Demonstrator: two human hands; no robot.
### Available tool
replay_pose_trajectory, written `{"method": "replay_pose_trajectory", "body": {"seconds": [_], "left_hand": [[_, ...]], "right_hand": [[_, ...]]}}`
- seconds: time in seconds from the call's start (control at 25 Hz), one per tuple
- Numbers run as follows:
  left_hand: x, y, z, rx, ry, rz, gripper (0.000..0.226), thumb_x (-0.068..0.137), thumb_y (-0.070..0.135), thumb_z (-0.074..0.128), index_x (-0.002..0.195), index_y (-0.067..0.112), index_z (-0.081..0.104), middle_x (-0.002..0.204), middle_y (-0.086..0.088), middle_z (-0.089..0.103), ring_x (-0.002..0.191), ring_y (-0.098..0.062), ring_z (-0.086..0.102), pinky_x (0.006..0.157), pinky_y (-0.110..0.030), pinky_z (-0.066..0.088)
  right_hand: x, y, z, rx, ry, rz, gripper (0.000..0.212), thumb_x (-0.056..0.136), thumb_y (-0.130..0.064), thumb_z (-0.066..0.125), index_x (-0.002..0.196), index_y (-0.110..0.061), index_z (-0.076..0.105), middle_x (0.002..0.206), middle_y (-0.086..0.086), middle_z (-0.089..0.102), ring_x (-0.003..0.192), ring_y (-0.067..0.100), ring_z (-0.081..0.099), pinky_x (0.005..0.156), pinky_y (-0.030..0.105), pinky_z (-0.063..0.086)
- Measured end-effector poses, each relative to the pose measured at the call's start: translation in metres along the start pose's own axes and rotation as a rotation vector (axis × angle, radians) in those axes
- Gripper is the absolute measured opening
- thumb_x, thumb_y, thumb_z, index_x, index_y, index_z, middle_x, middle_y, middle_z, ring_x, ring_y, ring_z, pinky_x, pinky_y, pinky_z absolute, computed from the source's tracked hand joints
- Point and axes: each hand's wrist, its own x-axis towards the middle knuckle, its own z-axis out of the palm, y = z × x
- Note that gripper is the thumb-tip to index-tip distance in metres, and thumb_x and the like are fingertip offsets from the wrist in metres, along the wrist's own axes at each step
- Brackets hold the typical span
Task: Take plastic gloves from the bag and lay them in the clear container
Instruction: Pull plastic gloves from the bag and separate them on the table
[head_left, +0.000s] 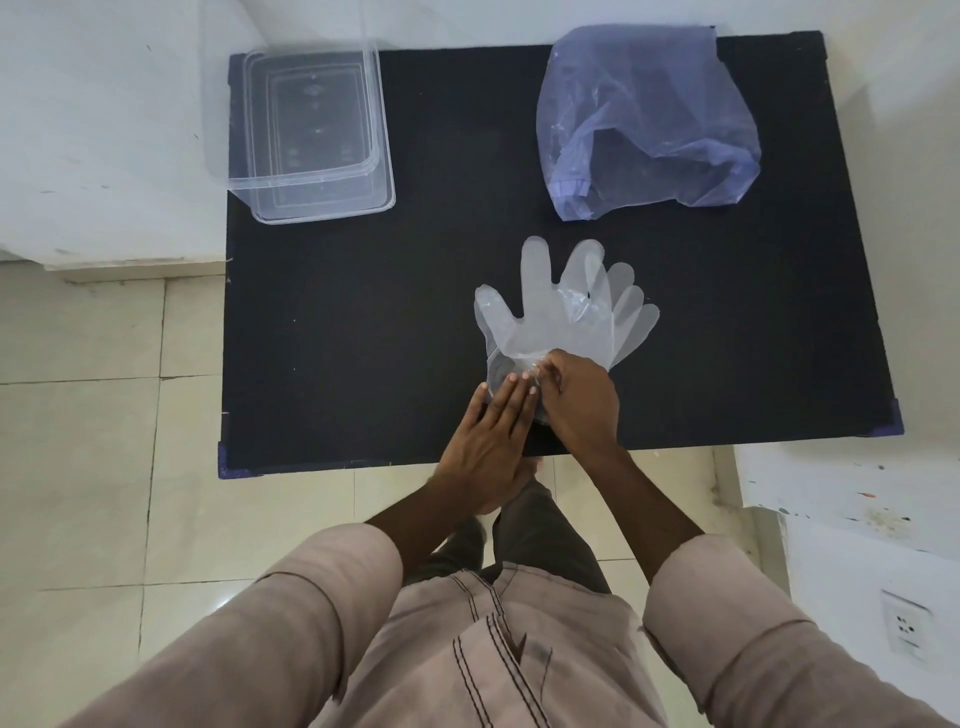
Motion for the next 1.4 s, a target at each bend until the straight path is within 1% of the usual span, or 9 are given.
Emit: {"method": "replay_pose_trajectory", "body": {"seconds": [0.24,0.48,0.64,0.92,1.04,1.16,1.28,1.32,1.4], "left_hand": [[0.001,-0.008,0.005,-0.021,-0.029,-0.009,0.085,0.095,0.066,0.012,0.151,0.009,-0.017,0.164,-0.010,-0.014,0.149,-0.027,-0.017,0.121,-0.047,-0.008],[0.002,-0.009,0.001,-0.027,-0.056,-0.003,0.087,0.090,0.069,0.003,0.152,0.010,-0.015,0.164,-0.011,-0.012,0.149,-0.028,-0.016,0.120,-0.048,-0.009],[0.002,-0.008,-0.001,-0.024,-0.071,-0.001,0.088,0.088,0.071,-0.001,0.151,0.011,-0.017,0.164,-0.010,-0.014,0.149,-0.028,-0.019,0.120,-0.047,-0.011],[0.003,-0.004,-0.016,-0.030,-0.174,0.001,0.086,0.095,0.065,0.020,0.152,0.009,-0.015,0.164,-0.012,-0.015,0.149,-0.029,-0.018,0.120,-0.048,-0.009],[0.011,-0.003,-0.062,-0.135,-0.314,0.005,0.074,0.099,0.051,0.036,0.154,0.008,0.011,0.164,-0.015,0.009,0.151,-0.035,0.008,0.121,-0.053,0.013],[0.029,-0.008,-0.131,-0.458,0.008,-0.061,0.044,0.096,0.039,0.051,0.134,0.017,0.051,0.137,-0.007,0.054,0.124,-0.026,0.054,0.103,-0.045,0.045],[0.048,-0.012,-0.200,-0.598,0.601,-0.124,0.040,0.083,0.033,0.068,0.121,0.024,0.060,0.125,-0.001,0.059,0.111,-0.017,0.057,0.089,-0.038,0.054],[0.054,-0.015,-0.218,-0.632,0.716,-0.091,0.044,0.079,0.032,0.073,0.120,0.024,0.061,0.126,-0.001,0.058,0.112,-0.016,0.056,0.088,-0.034,0.053],[0.063,-0.021,-0.249,-0.678,0.711,-0.004,0.057,0.073,0.033,0.080,0.125,0.023,0.060,0.133,-0.002,0.054,0.116,-0.017,0.054,0.092,-0.029,0.049]], "right_hand": [[0.006,0.002,-0.012,0.012,0.026,-0.044,0.029,0.098,-0.032,0.051,0.100,-0.008,0.066,0.097,0.012,0.073,0.088,0.025,0.068,0.085,0.033,0.052],[0.033,0.001,-0.048,0.037,0.096,-0.044,0.022,0.095,-0.026,0.056,0.090,-0.008,0.067,0.089,0.011,0.074,0.079,0.023,0.069,0.072,0.022,0.047],[0.065,-0.002,-0.088,0.020,0.080,-0.061,0.016,0.091,-0.021,0.061,0.090,-0.007,0.070,0.092,0.011,0.074,0.078,0.023,0.066,0.071,0.025,0.045],[0.116,-0.004,-0.158,-0.051,0.013,-0.136,0.014,0.091,-0.019,0.059,0.087,-0.008,0.068,0.081,0.009,0.068,0.072,0.020,0.059,0.066,0.025,0.036],[0.123,-0.009,-0.175,-0.124,-0.057,-0.218,0.013,0.092,-0.017,0.056,0.087,-0.010,0.067,0.078,0.007,0.065,0.069,0.017,0.055,0.064,0.022,0.036],[0.123,-0.018,-0.189,-0.186,-0.130,-0.318,0.015,0.093,-0.017,0.055,0.082,-0.013,0.064,0.074,0.007,0.062,0.065,0.017,0.051,0.059,0.018,0.032],[0.117,-0.033,-0.204,-0.280,-0.167,-0.406,0.016,0.093,-0.021,0.056,0.084,-0.013,0.066,0.076,0.003,0.060,0.068,0.018,0.053,0.066,0.026,0.037],[0.114,-0.039,-0.210,-0.301,-0.177,-0.421,0.017,0.094,-0.022,0.055,0.089,-0.011,0.068,0.080,0.004,0.063,0.072,0.020,0.057,0.069,0.029,0.041],[0.106,-0.051,-0.223,-0.320,-0.203,-0.439,0.020,0.094,-0.022,0.053,0.095,-0.012,0.070,0.088,0.008,0.070,0.080,0.026,0.063,0.072,0.034,0.048]]}}
